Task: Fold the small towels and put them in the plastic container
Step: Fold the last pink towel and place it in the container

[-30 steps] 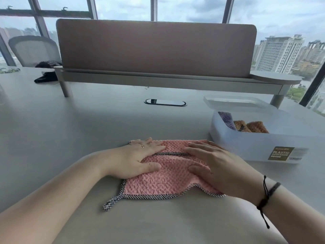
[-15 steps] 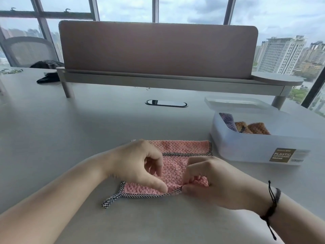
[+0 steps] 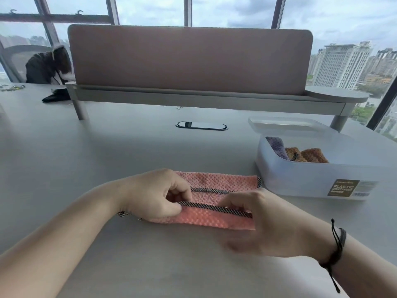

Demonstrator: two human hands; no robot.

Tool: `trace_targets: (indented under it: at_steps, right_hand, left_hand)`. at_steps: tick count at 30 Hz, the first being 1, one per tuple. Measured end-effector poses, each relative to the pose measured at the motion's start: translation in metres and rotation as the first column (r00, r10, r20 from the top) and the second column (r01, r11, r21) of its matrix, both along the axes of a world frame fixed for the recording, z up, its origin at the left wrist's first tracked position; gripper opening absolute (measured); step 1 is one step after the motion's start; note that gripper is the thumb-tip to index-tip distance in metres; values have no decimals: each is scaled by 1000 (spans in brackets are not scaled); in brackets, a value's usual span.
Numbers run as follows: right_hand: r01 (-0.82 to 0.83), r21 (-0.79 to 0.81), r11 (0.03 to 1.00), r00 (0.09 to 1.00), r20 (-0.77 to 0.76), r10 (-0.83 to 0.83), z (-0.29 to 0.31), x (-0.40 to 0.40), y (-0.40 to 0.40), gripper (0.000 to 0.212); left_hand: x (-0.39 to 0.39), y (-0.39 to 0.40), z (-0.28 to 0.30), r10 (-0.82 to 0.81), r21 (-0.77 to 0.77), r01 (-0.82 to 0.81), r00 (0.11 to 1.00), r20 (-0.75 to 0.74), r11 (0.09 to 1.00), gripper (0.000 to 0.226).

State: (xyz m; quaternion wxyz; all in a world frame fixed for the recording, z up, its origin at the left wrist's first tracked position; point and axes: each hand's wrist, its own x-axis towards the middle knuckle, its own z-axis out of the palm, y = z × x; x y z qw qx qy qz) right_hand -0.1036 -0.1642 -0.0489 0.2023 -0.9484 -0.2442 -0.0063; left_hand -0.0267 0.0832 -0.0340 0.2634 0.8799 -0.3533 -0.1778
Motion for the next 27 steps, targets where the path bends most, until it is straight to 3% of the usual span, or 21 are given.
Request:
trace_targets:
  at_steps: [3,9,15,20,27]
  right_hand:
    - [64,92,994,997,40,-68,5,4,-6,7]
    - [298,191,935,953,-2,-303,-1,21,-23,19]
    - [417,222,881,888,106,-447,-14,28,-25,5]
    - [421,114,900,879,193,-436,-16,28,-22,13]
    - [387,4,922,896,234,-377,-18,28,-21,7]
  left_hand:
    - [12,12,1,29,-44,-32,998,-58,999,15]
    - [29,41,3,104,-74,-117,982,-159,990,28]
    - [38,39,-1,305,-85,-303,952,14,949,17]
    - [45,37,-9,338,-71,-332,937,92,941,8]
    - [46,32,-18,345,-34,-351,893,289,936,8]
